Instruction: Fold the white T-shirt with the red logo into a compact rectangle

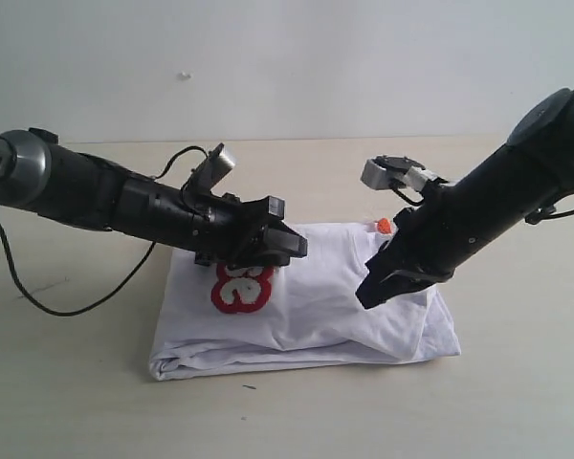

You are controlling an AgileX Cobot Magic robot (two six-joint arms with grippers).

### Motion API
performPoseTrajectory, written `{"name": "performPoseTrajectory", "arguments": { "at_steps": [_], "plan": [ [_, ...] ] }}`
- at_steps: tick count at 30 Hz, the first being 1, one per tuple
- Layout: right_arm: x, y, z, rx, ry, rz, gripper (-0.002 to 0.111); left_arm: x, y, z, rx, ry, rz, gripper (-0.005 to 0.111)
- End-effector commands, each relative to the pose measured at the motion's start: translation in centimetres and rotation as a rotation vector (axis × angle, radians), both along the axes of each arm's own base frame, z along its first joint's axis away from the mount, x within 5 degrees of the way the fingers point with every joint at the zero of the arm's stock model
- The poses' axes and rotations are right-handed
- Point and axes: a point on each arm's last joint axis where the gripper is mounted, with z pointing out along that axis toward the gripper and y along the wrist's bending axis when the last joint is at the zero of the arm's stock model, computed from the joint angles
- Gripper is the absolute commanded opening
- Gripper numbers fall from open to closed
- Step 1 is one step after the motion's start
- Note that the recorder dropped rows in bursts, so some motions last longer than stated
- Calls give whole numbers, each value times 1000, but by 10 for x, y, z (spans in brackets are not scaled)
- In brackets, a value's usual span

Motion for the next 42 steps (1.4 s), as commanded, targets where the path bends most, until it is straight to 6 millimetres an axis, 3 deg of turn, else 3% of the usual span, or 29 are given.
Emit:
{"name": "performPoseTrajectory", "arguments": {
  "at_steps": [1,7,12,21,25,31,38,42],
  "plan": [
    [-3,9,-18,-65,25,72,0,7,-1,-11,-10,8,82,38],
    [-1,2,-41,-169,85,4,0,9,-1,-14,0,-1,93,38],
    [-1,-2,-39,-215,81,14,0,6,-1,-9,-56,11,53,38],
    [-1,-3,5,-212,-53,7,0,4,11,25,-223,-49,-84,38],
    [-1,-3,19,-208,-106,-15,0,-9,14,34,-286,-17,-241,38],
    [8,-11,15,-290,-148,-126,0,-31,4,15,-131,77,-403,38],
    [22,-19,7,-342,-209,-294,0,-39,-13,-5,-68,130,-396,38],
    [26,-20,-4,-348,-202,-330,0,-39,-11,-17,8,153,-370,38]
  ]
}}
